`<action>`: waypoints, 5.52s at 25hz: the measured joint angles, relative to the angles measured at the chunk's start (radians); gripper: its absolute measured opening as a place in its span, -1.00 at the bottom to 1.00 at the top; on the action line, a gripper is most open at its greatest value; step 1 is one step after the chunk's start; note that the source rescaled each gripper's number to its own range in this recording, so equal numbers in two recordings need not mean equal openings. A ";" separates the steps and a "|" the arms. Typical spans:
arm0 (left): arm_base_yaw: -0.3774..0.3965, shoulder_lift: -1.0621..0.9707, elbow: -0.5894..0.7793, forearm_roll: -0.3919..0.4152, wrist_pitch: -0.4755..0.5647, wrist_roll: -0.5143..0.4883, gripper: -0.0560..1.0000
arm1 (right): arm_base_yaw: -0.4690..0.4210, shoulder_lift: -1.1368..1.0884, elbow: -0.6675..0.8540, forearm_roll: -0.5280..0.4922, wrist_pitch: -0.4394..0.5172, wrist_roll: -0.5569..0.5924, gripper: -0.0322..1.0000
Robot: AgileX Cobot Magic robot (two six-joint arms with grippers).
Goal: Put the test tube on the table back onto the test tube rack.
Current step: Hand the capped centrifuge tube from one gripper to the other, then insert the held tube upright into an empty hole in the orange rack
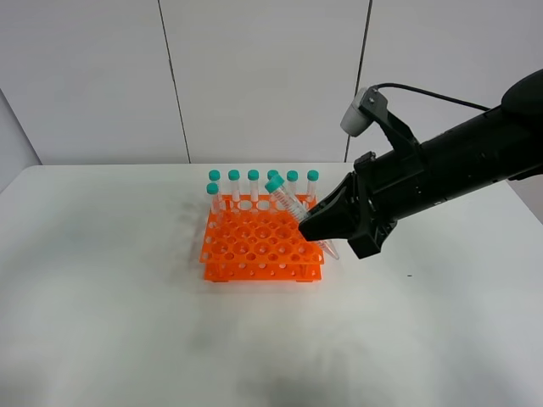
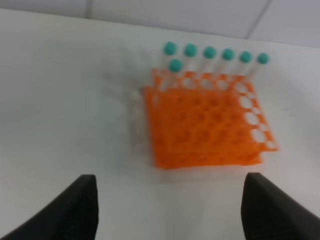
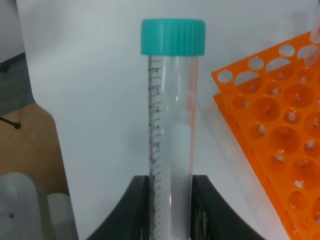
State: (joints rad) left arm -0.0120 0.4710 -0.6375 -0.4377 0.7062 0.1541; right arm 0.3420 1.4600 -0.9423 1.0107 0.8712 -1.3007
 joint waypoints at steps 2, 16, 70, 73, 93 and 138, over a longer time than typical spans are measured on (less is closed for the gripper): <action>0.000 0.137 0.000 -0.161 -0.071 0.134 0.71 | 0.000 0.000 0.000 0.007 0.000 -0.001 -0.90; -0.259 0.783 -0.044 -1.237 -0.151 1.136 0.71 | 0.000 0.000 0.000 0.047 0.004 -0.001 -0.90; -0.501 0.985 -0.170 -1.290 -0.209 1.212 -0.77 | 0.000 0.001 0.000 0.041 0.034 0.022 -0.90; -0.503 0.985 -0.171 -1.294 -0.203 1.210 -0.89 | 0.000 0.002 0.000 0.041 0.034 0.022 -0.90; -0.503 0.985 -0.171 -1.292 -0.204 1.210 -0.89 | 0.000 -0.015 -0.033 0.006 -0.008 0.056 1.00; -0.503 0.985 -0.171 -1.291 -0.210 1.203 -0.89 | -0.259 -0.101 -0.334 -1.025 0.334 1.188 1.00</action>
State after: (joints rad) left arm -0.5153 1.4555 -0.8084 -1.7286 0.4959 1.3571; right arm 0.0830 1.3591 -1.2762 -0.0141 1.2048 -0.1124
